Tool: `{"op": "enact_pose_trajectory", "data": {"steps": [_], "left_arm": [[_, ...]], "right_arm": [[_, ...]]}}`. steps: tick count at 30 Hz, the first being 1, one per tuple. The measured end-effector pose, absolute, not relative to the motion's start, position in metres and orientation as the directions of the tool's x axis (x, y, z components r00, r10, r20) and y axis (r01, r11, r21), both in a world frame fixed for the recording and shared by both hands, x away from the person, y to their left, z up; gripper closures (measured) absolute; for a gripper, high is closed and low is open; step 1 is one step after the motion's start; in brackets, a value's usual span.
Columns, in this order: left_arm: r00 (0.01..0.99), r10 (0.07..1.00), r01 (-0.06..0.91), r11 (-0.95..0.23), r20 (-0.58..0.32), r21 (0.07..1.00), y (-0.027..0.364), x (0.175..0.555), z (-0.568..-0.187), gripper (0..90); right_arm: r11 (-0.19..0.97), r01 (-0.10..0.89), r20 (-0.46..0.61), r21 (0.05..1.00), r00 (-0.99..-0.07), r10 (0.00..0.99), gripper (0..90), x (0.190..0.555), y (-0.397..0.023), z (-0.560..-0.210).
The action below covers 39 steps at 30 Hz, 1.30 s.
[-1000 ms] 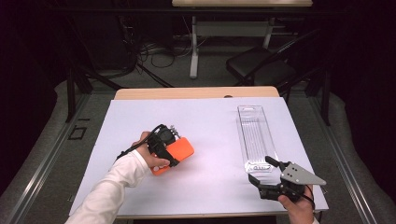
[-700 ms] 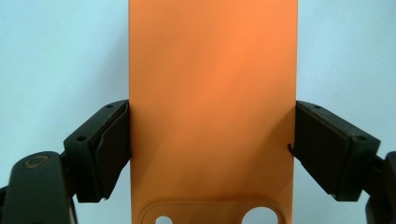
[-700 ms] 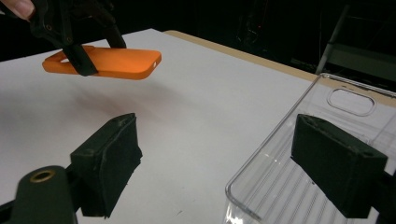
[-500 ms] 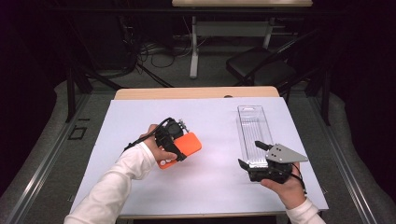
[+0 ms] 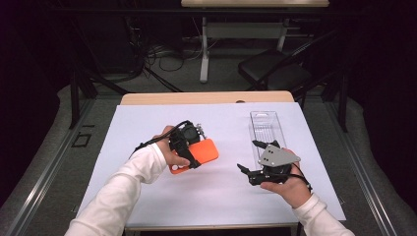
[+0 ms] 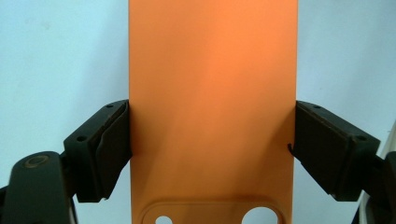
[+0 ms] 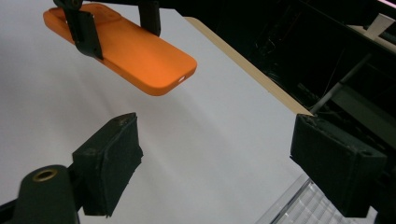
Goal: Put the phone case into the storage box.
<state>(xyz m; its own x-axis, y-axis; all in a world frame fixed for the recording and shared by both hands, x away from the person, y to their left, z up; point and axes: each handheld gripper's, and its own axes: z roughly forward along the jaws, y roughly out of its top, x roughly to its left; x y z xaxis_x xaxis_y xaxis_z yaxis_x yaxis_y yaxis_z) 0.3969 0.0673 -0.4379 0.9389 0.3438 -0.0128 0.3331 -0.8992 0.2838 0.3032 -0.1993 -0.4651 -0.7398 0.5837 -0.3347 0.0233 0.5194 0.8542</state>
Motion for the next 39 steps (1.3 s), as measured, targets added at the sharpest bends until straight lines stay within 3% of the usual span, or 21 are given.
{"op": "enact_pose_trajectory", "data": {"steps": [14, 25, 39], "left_arm": [[0.946, 0.322, 0.319, -0.904, -0.037, 0.285, 0.056, 0.396, -0.439, 16.0], [0.948, 0.315, 0.315, -0.907, -0.045, 0.279, 0.049, 0.394, -0.440, 16.0], [0.952, 0.301, 0.304, -0.910, -0.055, 0.280, 0.044, 0.391, -0.440, 16.0]], "right_arm": [[0.700, -0.127, -0.548, 0.703, -0.723, 0.420, 20.7, 0.305, -0.173, -0.463], [0.786, -0.198, -0.644, 0.586, -0.702, 0.304, 25.0, 0.299, -0.157, -0.472], [0.858, -0.356, -0.799, 0.370, -0.594, 0.098, 31.5, 0.293, -0.142, -0.484]]}}
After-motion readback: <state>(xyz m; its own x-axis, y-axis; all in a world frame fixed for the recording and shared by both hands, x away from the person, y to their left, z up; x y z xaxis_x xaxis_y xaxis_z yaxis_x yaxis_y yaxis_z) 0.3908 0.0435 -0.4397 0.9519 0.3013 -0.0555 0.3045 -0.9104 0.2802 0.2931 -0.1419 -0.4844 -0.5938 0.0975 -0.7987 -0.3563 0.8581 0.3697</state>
